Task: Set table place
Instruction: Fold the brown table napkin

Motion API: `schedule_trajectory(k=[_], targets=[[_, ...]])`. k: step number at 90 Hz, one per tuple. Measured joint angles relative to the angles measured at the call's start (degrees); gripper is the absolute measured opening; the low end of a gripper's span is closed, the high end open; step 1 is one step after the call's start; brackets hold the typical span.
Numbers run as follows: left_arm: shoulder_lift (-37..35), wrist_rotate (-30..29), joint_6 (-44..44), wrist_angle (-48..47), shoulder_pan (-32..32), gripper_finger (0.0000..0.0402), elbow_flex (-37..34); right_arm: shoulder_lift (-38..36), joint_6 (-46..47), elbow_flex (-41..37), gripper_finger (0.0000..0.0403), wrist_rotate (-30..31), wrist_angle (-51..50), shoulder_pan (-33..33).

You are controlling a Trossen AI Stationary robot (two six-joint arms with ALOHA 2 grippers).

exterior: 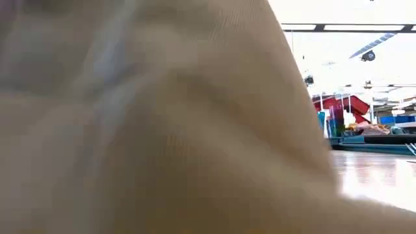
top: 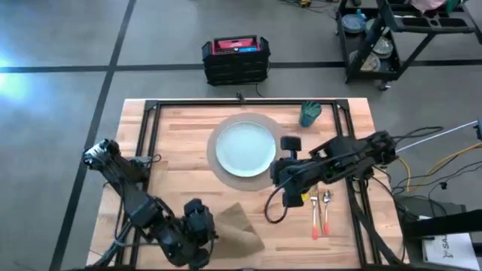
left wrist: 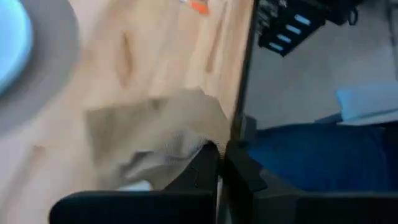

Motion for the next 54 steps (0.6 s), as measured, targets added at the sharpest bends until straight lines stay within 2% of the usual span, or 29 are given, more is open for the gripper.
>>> schedule_trajectory(k=[13,21,29,45,54], targets=[[0.1,0.7,-5.1,10.8,-2.4,0.0000,-8.2,1.0,1.2,-7.6,0.0000,-0.5,0.7,0.0],[0.1,0.6,-7.9,16.3,-3.7,0.0000,-12.0,0.6,2.9,-13.5,0.0000,-0.2,6.1,0.1],[0.1,0.5,-10.3,19.9,-4.7,0.0000,-15.6,0.6,2.1,-19.9,0.0000,-1.7,14.5,1.4],[0.1,0.3,-13.8,28.0,-5.6,0.0000,-23.5,0.8,-4.5,-33.6,0.0000,-12.8,39.2,4.0],[0.1,0.3,-14.9,34.2,-5.6,0.0000,-28.3,0.9,-6.0,-40.3,0.0000,-16.1,50.9,4.1]])
